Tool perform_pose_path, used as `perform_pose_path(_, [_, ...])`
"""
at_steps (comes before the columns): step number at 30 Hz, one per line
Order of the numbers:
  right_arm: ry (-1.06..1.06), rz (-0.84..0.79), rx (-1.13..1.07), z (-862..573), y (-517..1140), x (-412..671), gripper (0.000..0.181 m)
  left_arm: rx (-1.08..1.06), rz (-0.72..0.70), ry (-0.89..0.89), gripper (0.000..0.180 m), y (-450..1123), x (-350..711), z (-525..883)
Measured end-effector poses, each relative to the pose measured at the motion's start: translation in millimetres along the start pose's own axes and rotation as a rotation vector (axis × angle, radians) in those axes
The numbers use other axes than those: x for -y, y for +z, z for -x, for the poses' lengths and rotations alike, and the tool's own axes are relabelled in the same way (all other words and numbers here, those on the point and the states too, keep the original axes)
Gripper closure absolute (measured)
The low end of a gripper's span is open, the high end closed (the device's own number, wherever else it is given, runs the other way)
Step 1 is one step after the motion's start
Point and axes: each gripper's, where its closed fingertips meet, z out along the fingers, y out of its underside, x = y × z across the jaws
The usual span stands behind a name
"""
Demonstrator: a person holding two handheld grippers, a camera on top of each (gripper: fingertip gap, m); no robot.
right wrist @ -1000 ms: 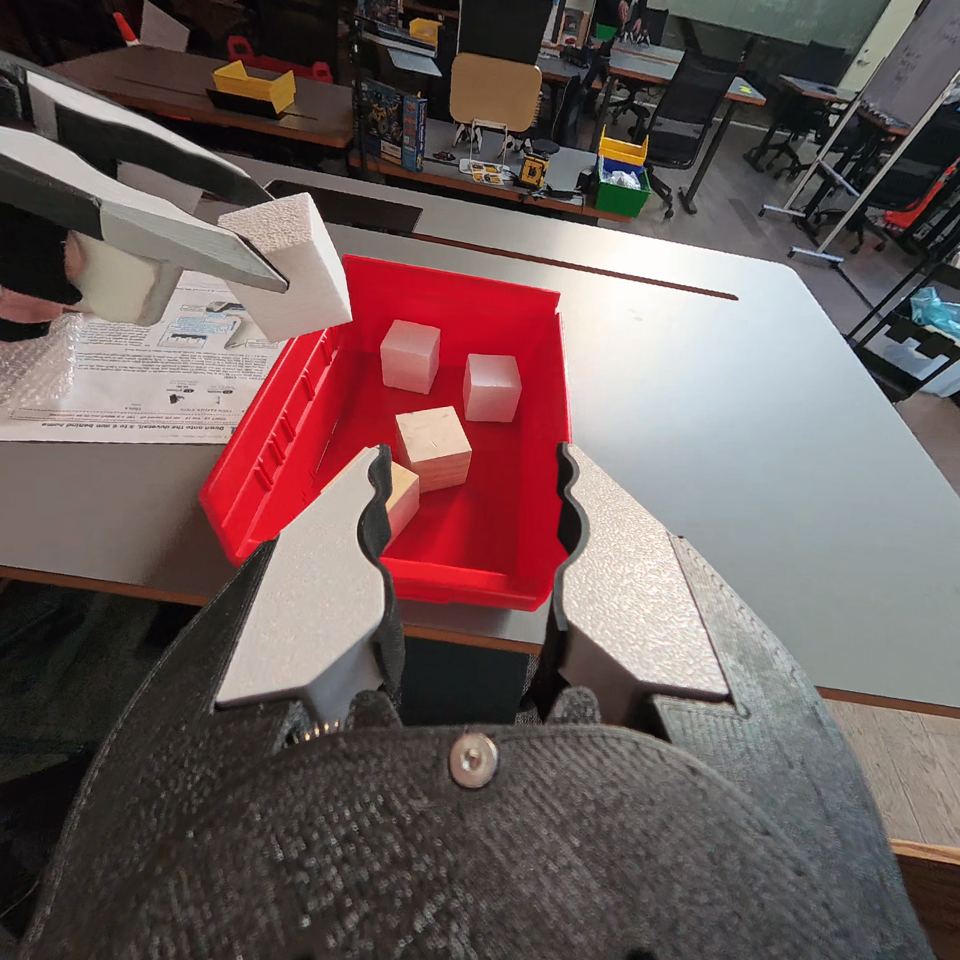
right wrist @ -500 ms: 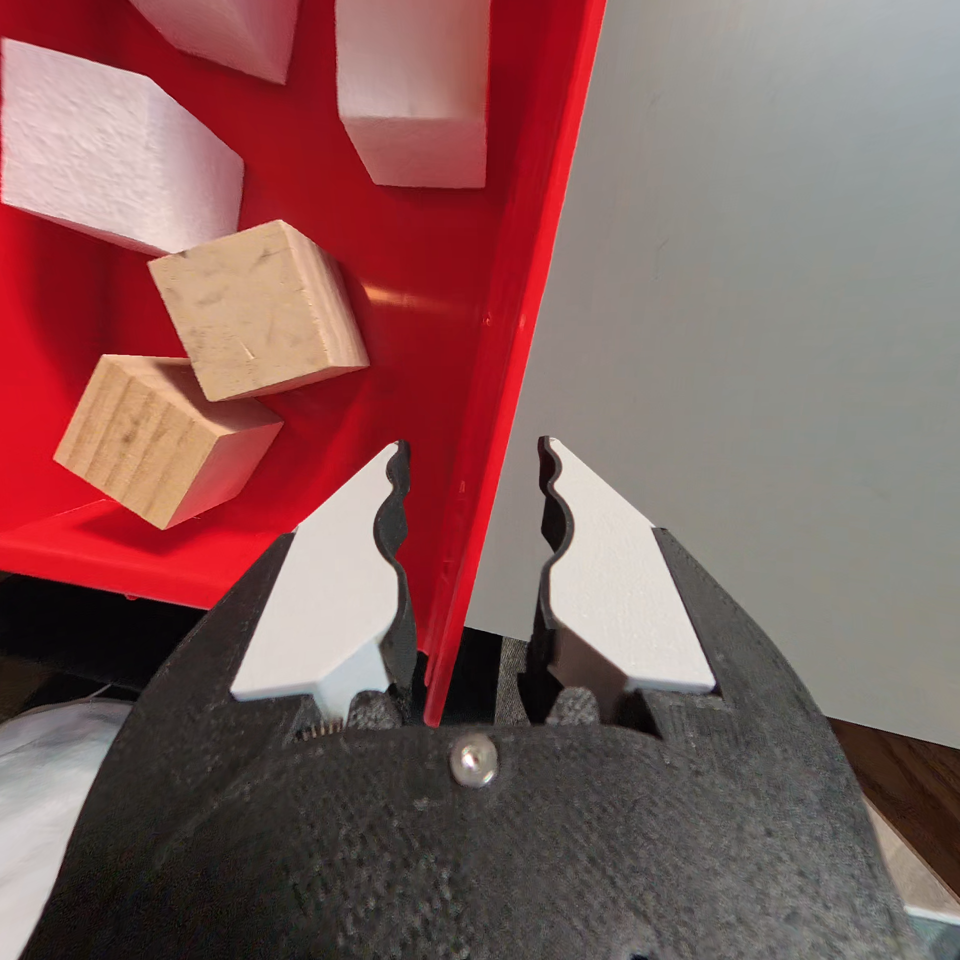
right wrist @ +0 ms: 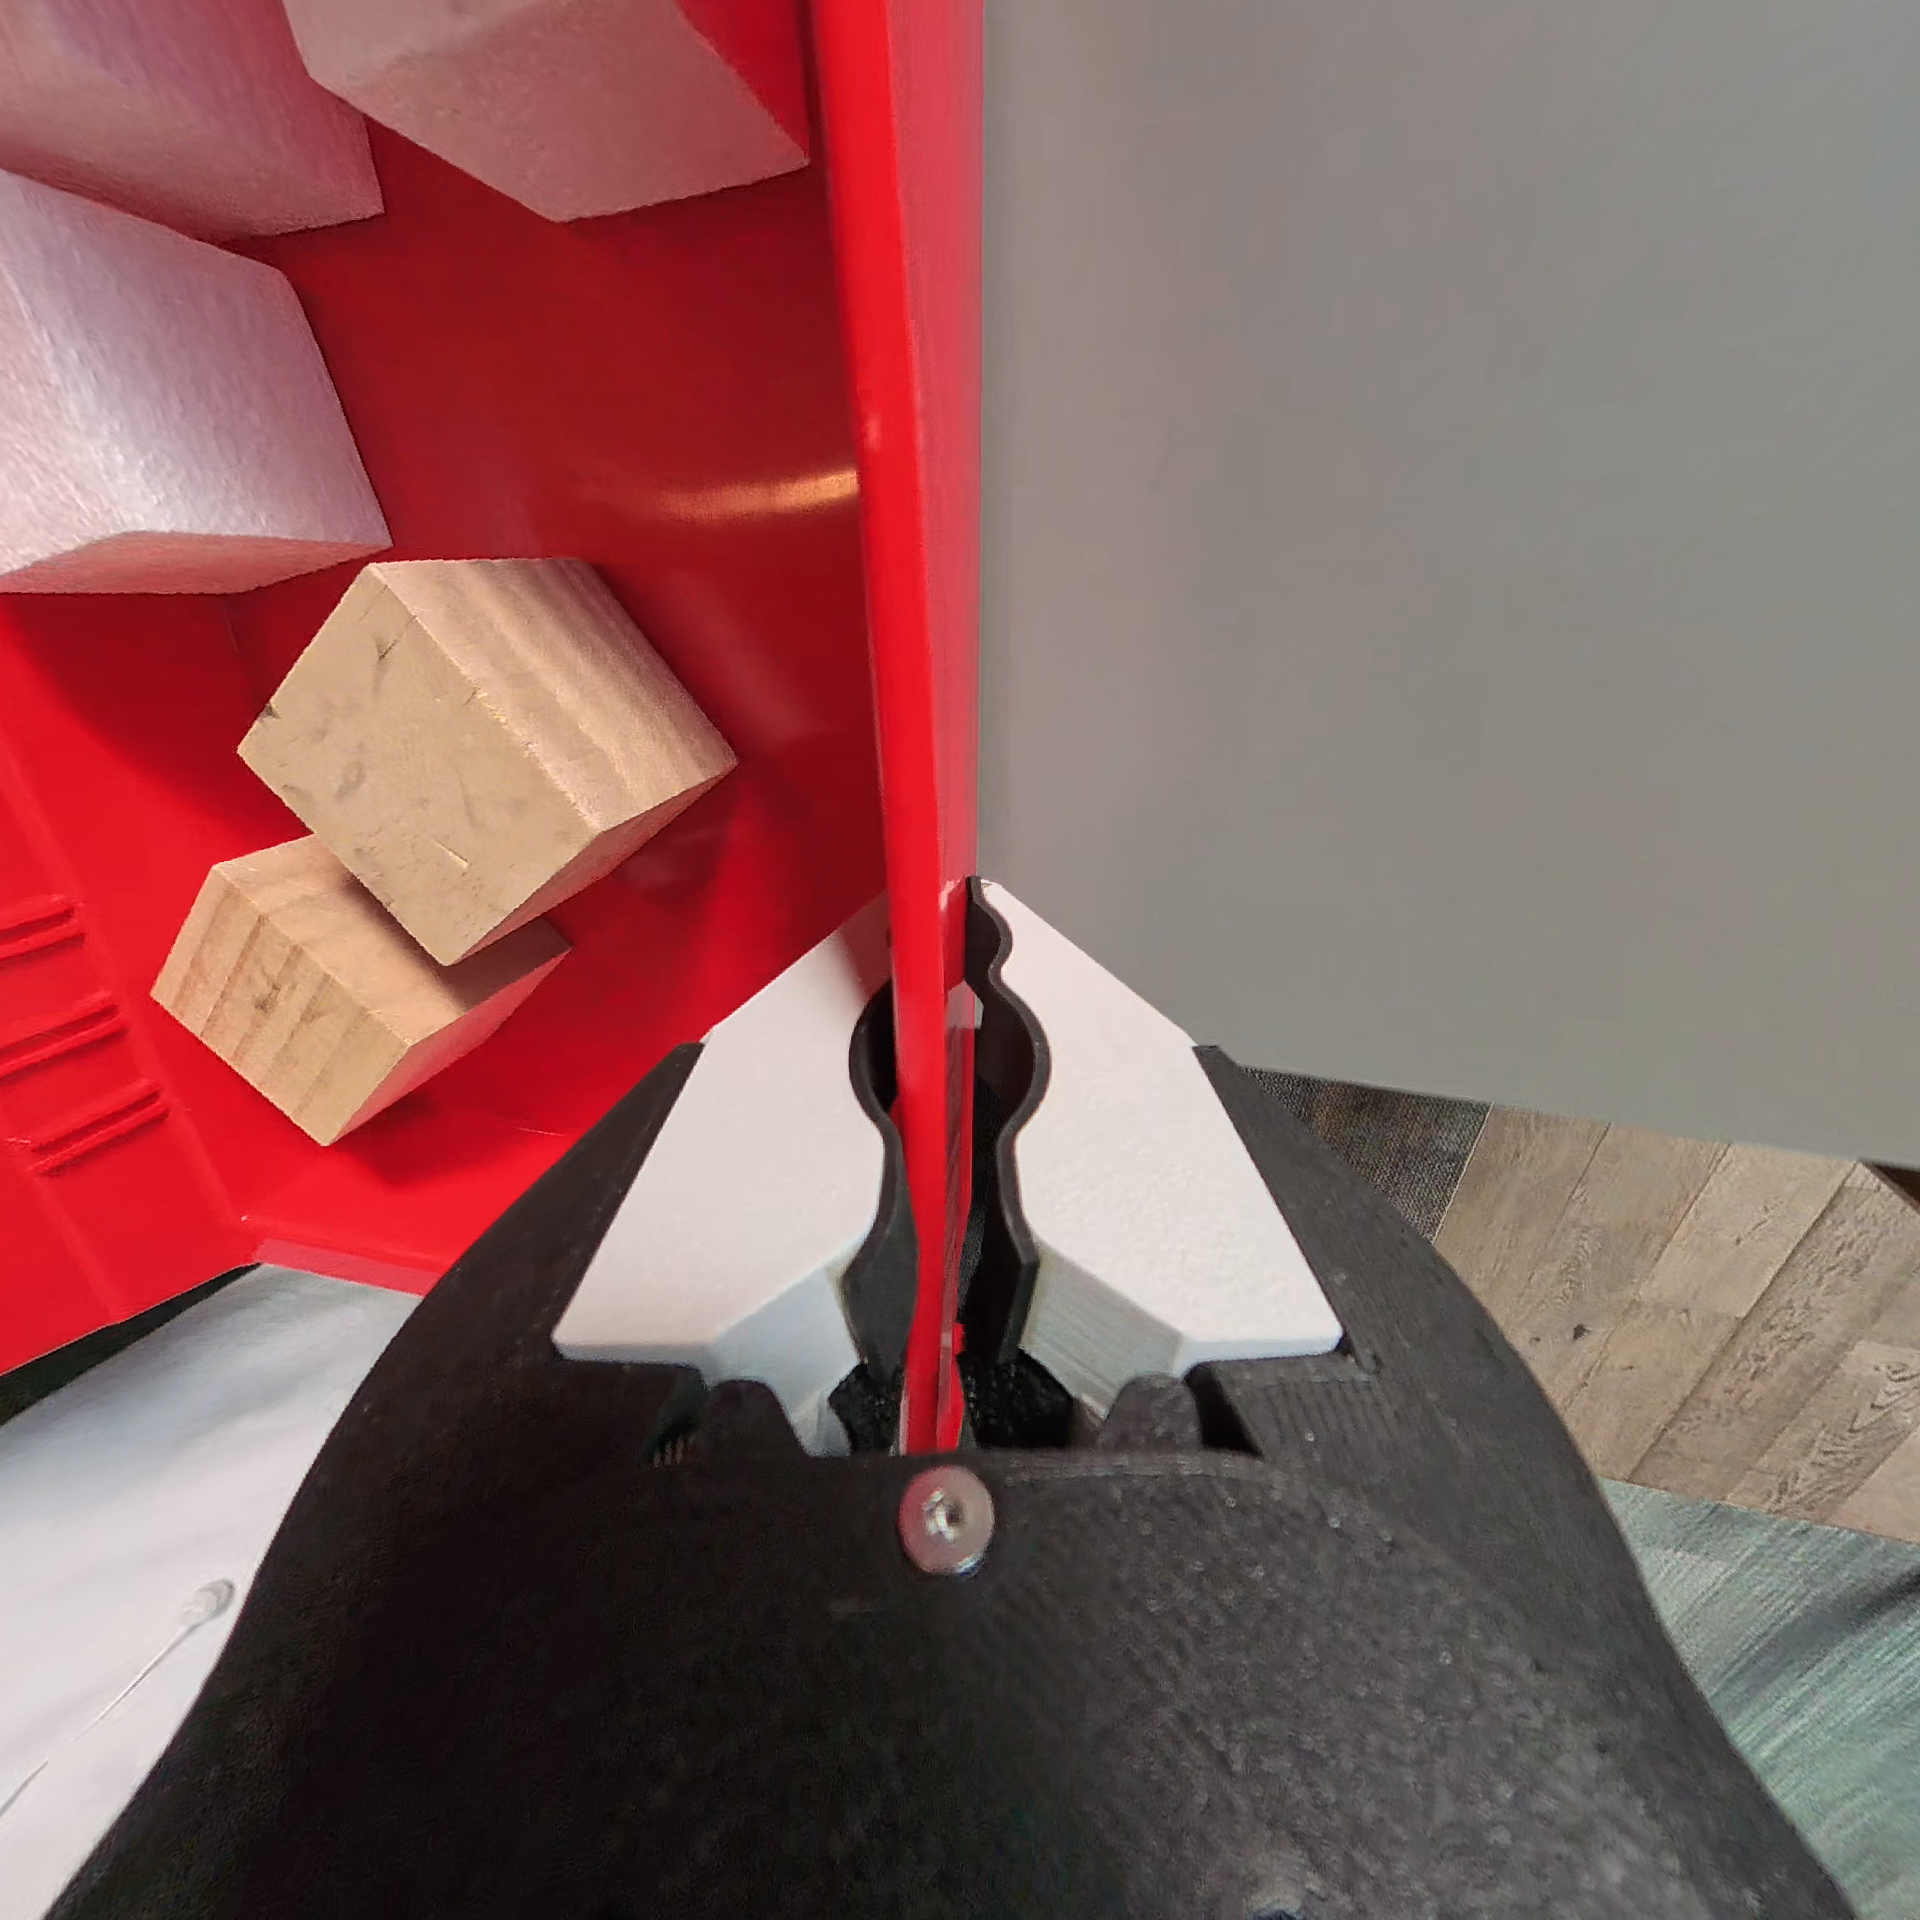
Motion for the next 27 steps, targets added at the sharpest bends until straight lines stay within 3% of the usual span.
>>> perform_pose_path(7, [0.12,-0.119,-0.039,-71,-94,-178,0.178,0.046,-0.022,0.357,0.127,-13,15,-72])
perform_pose_path(15, [0.54,-0.268,-0.081,-160,-112,-542,0.177,0.069,-0.014,0.736,0.124,95,24,-253])
perform_pose_path(21, [0.827,-0.212,-0.152,-212,-72,-812,0.177,-0.057,0.023,0.932,0.126,219,-39,-471])
perform_pose_path(27, [1.001,-0.11,-0.115,-262,-35,-982,0.177,-0.272,0.074,1.03,0.13,333,-126,-693])
